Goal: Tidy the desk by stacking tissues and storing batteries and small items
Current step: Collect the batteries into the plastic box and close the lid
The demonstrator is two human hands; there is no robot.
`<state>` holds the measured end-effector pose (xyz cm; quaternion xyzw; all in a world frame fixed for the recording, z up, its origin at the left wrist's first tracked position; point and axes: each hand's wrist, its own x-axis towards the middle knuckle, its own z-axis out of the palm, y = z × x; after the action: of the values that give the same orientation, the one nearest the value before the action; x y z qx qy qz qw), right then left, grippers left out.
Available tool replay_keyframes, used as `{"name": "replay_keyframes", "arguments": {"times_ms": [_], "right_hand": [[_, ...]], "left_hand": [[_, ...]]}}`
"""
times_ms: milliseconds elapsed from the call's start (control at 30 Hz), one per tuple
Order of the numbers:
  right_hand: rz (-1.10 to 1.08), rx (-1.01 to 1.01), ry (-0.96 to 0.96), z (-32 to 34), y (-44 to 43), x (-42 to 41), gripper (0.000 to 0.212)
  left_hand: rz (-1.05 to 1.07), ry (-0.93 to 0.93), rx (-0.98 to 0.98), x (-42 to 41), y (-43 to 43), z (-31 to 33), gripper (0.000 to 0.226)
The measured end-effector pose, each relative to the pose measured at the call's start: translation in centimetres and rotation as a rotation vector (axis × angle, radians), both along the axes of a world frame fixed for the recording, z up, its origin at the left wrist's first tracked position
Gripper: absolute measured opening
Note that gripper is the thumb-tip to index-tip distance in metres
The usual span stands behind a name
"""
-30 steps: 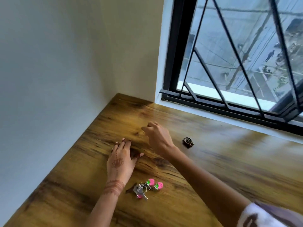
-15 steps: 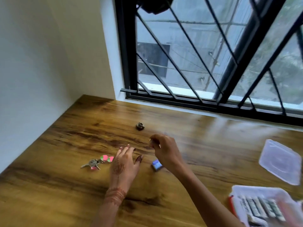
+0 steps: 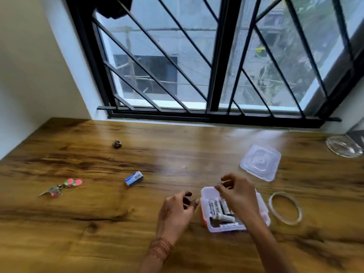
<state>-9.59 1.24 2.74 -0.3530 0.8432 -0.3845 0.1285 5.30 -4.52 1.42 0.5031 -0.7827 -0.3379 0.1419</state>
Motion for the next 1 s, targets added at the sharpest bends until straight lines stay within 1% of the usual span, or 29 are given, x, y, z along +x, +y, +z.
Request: {"name": "replay_keyframes", "arguments": {"times_ms": [133,300,400,533,600,667,733,800,833,900,1000], "right_hand": [[-0.010,0.174,0.039,-2.0,2.4,-2.7,0.014],[0.038,0.234,0.047,-3.3,3.5,-3.3,0.014],[0.050,0.160,0.127,-2.7,3.6,-3.7,0.013],[-0.034,-0.034,0.278,-1.2,2.9,-6.4,0.011],[-0.058,-0.025,0.311,-1.5,2.2,-8.9,0.015],[-0.025,0.097,0.300,-2.3,1.4,-11.4,0.026],[0.062,0.252,0.294,-3.5,0.7,-13.4,0.037],[0.150,0.393,0.327,-4.6,0.2,-14.7,0.046],[0.166,0.437,0.336,-4.9,0.0,-14.9,0.047],[0.175,0.469,0.358,-5.1,0.0,-15.1,0.041],[0.229,0.551,0.548,-5.3,0.1,-14.6,0.033]], "left_hand": [[0.001,0.044,0.058,-1.9,1.8,-0.8,0.044],[0.082,0.113,0.075,-2.6,2.2,-0.9,0.039],[0.100,0.121,0.085,-2.7,2.1,-0.9,0.038],[0.137,0.123,0.125,-2.8,1.9,-0.9,0.039],[0.159,0.124,0.163,-2.8,1.8,-1.0,0.038],[0.168,0.125,0.183,-2.9,1.8,-0.9,0.038],[0.177,0.127,0.189,-2.9,1.8,-0.9,0.038],[0.181,0.133,0.197,-2.9,1.8,-1.1,0.038],[0.181,0.135,0.198,-2.9,1.8,-1.1,0.037],[0.178,0.131,0.195,-2.9,1.8,-1.1,0.036],[0.169,0.122,0.197,-2.9,1.6,-1.1,0.034]]}}
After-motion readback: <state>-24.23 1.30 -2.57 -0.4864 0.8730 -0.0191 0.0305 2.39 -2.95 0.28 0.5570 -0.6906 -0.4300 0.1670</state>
